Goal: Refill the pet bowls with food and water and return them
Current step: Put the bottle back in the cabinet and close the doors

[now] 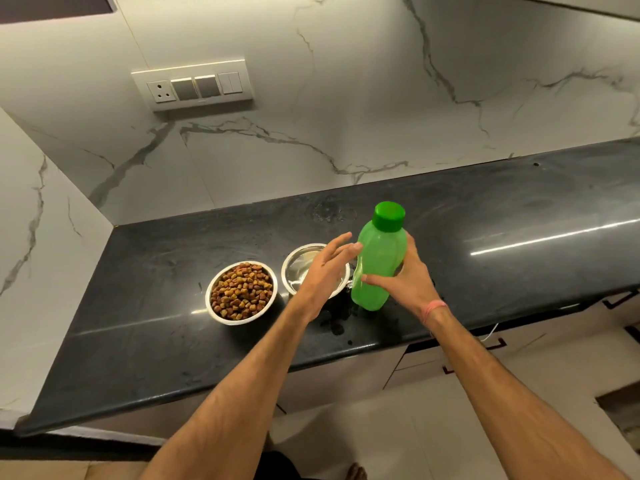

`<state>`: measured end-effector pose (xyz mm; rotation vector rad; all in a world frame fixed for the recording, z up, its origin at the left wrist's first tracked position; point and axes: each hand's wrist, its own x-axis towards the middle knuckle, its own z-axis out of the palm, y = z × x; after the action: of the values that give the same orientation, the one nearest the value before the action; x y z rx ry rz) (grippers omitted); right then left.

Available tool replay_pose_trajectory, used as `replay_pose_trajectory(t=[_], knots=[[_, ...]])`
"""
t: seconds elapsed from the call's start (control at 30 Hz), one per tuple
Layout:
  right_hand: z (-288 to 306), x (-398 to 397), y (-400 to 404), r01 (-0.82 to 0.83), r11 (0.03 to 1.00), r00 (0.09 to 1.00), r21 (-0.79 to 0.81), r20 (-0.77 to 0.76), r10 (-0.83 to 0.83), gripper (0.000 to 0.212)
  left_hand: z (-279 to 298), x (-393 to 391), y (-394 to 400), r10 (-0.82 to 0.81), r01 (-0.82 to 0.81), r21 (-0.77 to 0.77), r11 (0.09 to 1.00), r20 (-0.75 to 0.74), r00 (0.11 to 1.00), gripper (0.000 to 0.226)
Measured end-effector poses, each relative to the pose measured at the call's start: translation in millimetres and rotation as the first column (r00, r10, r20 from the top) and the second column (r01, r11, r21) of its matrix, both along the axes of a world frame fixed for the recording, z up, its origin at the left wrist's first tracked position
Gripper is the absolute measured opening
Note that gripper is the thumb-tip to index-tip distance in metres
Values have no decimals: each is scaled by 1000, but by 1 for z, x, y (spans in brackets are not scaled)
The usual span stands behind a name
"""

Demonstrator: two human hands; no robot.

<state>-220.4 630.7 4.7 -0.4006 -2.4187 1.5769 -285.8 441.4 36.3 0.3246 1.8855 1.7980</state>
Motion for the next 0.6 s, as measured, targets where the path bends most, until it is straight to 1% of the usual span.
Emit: replay_pose_trajectory(t=[0.07, 0.1, 0.2, 0.27, 0.33, 0.43, 0.6], knots=[[31, -7, -2, -48, 999, 998, 20, -43, 49, 120, 1, -1, -3, 10, -10, 33, 999, -16, 1000, 51], [46, -12, -3, -62, 998, 996, 30, -65, 64, 122, 1, -1, -4, 4, -2, 49, 999, -35, 999, 53], [93, -27, -11, -80, 993, 986, 87, -137, 91, 121, 11, -6, -3, 73, -67, 49, 997, -153, 985, 78], [123, -36, -18, -77, 990, 978, 119, -184, 99, 116, 27, -9, -3, 129, -113, 78, 990, -240, 962, 82], [154, -43, -25, -68, 986, 965, 155, -242, 104, 111, 54, -13, -7, 183, -143, 144, 979, -314, 932, 81], [198, -53, -31, -49, 980, 934, 192, -340, 113, 106, 100, -20, -11, 235, -157, 229, 961, -368, 900, 81], [266, -70, -41, -20, 977, 886, 213, -448, 116, 104, 168, -43, -16, 322, -214, 271, 939, -464, 825, 77]])
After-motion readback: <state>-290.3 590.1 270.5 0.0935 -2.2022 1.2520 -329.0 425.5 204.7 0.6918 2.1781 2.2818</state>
